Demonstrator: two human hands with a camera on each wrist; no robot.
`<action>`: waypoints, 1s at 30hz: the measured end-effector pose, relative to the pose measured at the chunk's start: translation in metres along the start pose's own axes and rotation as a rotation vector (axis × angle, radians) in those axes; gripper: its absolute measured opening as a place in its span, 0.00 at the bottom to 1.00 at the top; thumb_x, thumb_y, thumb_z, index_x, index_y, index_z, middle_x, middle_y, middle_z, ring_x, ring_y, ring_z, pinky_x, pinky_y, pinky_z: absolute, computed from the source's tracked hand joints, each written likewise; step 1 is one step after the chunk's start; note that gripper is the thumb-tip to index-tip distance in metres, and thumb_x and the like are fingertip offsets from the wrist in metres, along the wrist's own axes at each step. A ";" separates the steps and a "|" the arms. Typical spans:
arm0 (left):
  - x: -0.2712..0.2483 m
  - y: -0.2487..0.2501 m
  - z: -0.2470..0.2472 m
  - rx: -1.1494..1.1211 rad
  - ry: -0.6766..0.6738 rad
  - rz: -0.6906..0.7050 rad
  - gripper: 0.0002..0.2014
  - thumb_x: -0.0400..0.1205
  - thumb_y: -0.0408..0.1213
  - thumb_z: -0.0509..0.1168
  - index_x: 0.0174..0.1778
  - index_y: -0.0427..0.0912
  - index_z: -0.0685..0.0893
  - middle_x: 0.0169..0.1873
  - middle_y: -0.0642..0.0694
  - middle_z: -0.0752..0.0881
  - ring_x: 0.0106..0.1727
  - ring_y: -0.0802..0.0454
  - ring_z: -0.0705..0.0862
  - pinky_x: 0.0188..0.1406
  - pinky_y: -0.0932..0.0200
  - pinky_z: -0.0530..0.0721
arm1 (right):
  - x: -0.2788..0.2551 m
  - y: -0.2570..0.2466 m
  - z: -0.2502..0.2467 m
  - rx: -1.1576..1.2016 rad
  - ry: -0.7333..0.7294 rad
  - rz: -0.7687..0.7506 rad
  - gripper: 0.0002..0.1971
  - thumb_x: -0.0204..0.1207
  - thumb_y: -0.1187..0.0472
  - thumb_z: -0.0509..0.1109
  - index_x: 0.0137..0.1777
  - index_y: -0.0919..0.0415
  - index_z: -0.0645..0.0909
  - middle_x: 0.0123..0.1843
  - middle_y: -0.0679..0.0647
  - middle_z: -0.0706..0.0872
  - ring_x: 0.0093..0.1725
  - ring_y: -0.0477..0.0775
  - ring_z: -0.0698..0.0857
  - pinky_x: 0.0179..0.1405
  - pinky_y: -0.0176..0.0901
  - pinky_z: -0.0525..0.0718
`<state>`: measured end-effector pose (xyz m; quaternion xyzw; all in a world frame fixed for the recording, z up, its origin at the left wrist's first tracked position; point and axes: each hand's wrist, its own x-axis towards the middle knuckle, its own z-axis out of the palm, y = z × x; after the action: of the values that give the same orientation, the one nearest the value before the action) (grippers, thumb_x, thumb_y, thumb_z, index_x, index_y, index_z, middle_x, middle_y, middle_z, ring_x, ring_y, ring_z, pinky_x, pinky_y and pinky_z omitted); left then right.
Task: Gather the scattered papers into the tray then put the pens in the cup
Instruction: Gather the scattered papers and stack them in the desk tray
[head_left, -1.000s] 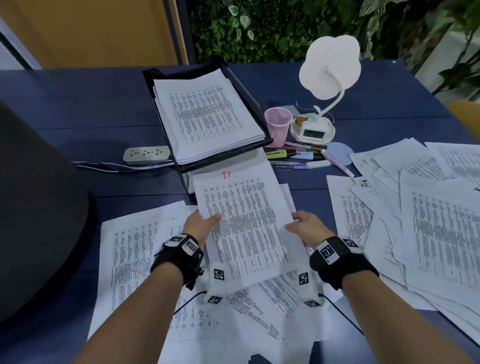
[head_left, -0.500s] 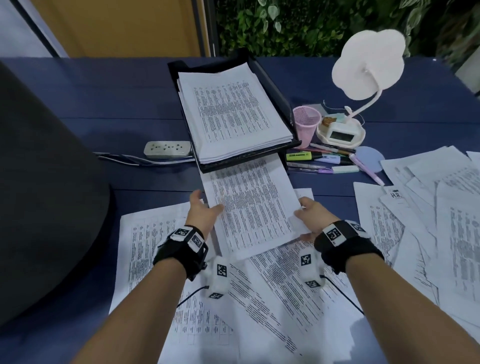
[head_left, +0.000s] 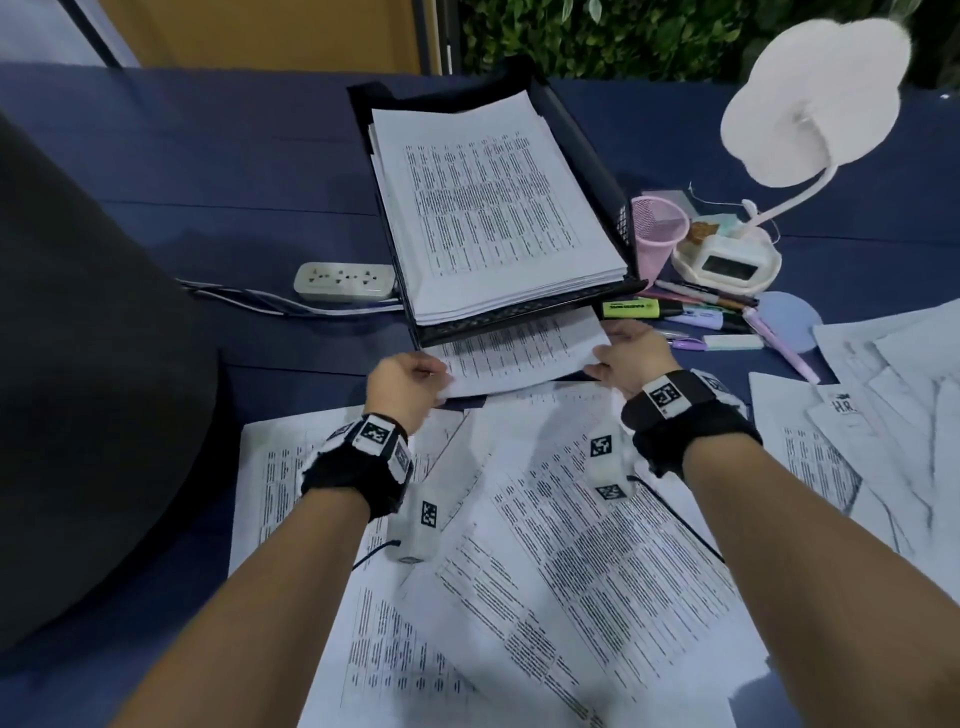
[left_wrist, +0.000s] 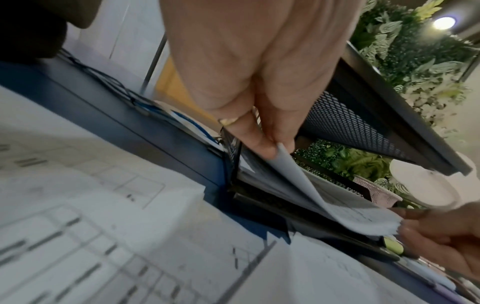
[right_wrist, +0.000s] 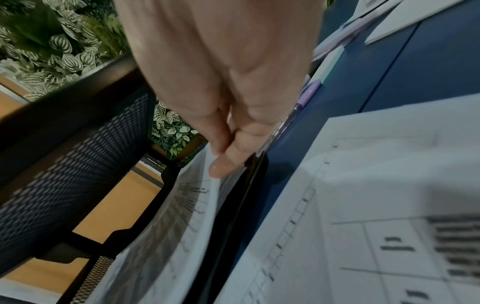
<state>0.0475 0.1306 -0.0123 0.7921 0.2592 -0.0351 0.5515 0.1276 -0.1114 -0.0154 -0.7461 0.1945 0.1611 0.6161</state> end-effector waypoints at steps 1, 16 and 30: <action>0.004 0.003 0.000 0.044 0.041 0.034 0.03 0.75 0.31 0.73 0.38 0.43 0.86 0.42 0.38 0.89 0.36 0.46 0.86 0.37 0.61 0.84 | 0.002 -0.002 0.003 0.056 0.021 0.004 0.18 0.77 0.80 0.62 0.66 0.71 0.75 0.56 0.62 0.81 0.52 0.62 0.81 0.51 0.51 0.86; 0.015 -0.006 0.006 0.746 0.006 0.369 0.13 0.79 0.32 0.63 0.57 0.41 0.87 0.63 0.42 0.80 0.65 0.41 0.76 0.59 0.54 0.78 | 0.034 0.003 0.014 -0.325 0.171 -0.174 0.11 0.73 0.77 0.68 0.46 0.62 0.86 0.39 0.53 0.89 0.36 0.50 0.86 0.30 0.21 0.77; -0.024 -0.010 0.016 0.754 -0.149 0.461 0.09 0.80 0.36 0.65 0.52 0.41 0.87 0.54 0.41 0.82 0.56 0.42 0.81 0.52 0.54 0.81 | -0.040 0.043 -0.029 -0.537 0.251 -0.169 0.14 0.78 0.68 0.63 0.58 0.60 0.87 0.61 0.57 0.87 0.62 0.59 0.83 0.55 0.35 0.76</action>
<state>0.0262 0.1097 -0.0192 0.9702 0.0048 -0.0603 0.2347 0.0719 -0.1434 -0.0272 -0.9098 0.1569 0.0615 0.3792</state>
